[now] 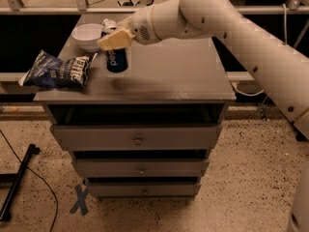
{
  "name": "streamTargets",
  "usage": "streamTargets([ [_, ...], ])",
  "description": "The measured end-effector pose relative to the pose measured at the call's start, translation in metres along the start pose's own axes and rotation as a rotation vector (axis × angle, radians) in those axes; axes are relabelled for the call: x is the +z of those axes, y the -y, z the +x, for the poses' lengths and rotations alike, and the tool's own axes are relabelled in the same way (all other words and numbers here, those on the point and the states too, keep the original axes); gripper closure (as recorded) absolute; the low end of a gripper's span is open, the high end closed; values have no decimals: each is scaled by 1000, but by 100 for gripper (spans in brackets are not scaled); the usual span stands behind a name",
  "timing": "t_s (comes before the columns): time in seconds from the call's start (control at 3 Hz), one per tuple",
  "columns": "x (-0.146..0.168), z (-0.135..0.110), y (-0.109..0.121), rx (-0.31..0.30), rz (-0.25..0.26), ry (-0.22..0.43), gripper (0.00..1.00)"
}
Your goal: Move pepsi can near blue chip bag
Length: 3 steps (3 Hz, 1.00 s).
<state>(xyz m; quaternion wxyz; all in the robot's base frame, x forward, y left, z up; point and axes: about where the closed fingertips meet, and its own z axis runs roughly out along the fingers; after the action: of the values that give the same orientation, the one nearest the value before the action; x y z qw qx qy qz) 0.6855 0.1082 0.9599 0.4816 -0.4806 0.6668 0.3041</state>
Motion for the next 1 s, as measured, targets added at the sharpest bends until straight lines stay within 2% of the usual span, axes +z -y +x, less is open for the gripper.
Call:
streamTargets([
  [0.33, 24, -11, -35, -91, -67, 24, 100],
  [0.67, 36, -10, -41, -185, -57, 39, 100],
  [1.0, 36, -5, -42, -253, -55, 30, 82],
])
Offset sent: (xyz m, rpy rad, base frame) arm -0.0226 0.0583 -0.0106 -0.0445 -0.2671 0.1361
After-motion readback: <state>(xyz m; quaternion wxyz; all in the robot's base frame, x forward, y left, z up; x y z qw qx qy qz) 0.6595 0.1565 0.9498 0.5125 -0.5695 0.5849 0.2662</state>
